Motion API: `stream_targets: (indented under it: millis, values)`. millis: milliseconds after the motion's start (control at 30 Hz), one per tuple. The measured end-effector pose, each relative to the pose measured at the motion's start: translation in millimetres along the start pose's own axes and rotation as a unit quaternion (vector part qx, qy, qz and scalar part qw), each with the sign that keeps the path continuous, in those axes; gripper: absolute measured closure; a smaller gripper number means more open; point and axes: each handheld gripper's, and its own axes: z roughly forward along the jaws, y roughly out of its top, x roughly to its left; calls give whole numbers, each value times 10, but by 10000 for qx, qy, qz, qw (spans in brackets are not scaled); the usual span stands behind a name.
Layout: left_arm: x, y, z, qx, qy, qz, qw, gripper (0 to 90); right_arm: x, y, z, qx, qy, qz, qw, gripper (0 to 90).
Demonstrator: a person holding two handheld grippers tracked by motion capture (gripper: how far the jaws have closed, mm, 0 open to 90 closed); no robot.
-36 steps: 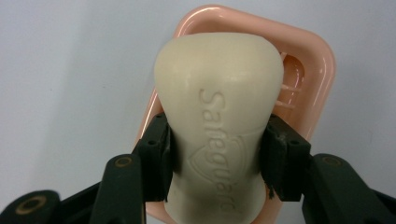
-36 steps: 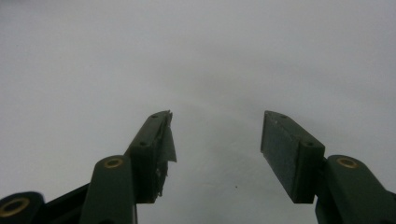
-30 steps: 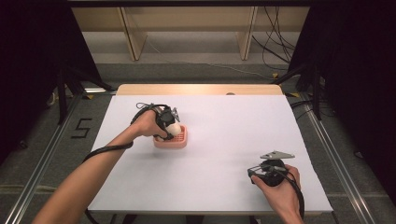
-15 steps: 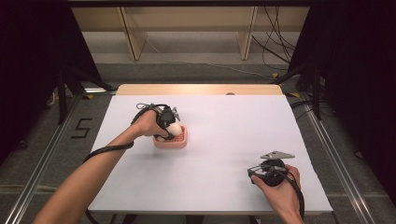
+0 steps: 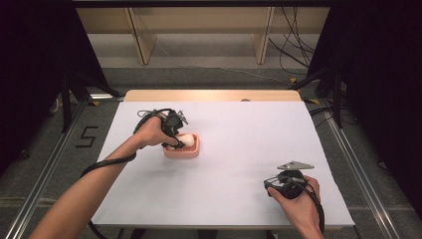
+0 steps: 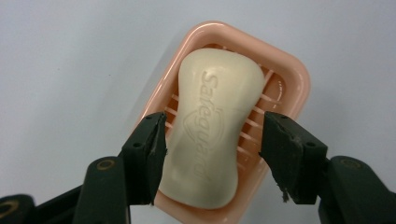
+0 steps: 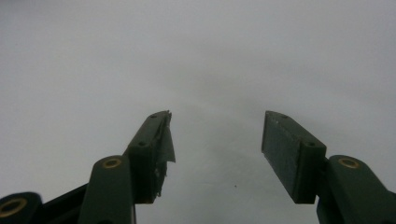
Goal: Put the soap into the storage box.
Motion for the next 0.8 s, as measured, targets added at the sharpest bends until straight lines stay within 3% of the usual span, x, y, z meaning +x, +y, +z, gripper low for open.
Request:
stream_targets:
  millis: [100,233,300,467,567,633,667,733,767,800]
  values:
    - [-32,-65,-42,-79,-6,-156,9998,392,-2,0,-5,-8,-27,-17,10000,429]
    - [-108,-273,-128,-303,63,-359,9989,373,5,-1,-12,-6,-30,-17,10000,427]
    - [-168,-391,-151,-517,99,-634,9966,368,6,-1,-14,-15,-39,-32,10000,427]
    - [-292,-765,-188,-775,86,-974,9922,362,5,-5,-10,1,-29,-35,10000,425]
    - [-381,-1018,-185,-928,135,-1220,9881,357,1,-3,2,-23,-18,-82,10000,424]
    - [-460,-1216,-176,-1102,151,-1396,9839,355,34,-5,-7,-14,-3,90,10000,423]
    - [-489,-1280,-179,-1100,131,-1477,9828,354,21,-4,-8,-25,-18,2,10000,423]
    - [-582,-1452,-173,-1231,123,-1708,9775,352,20,-4,-4,-24,-17,-3,10000,423]
    - [-604,-1502,-176,-1246,137,-1736,9768,347,20,-3,-3,-10,-17,-3,10000,422]
    - [-647,-1557,-181,-1316,75,-1867,9735,343,20,0,-2,8,-10,-8,10000,421]
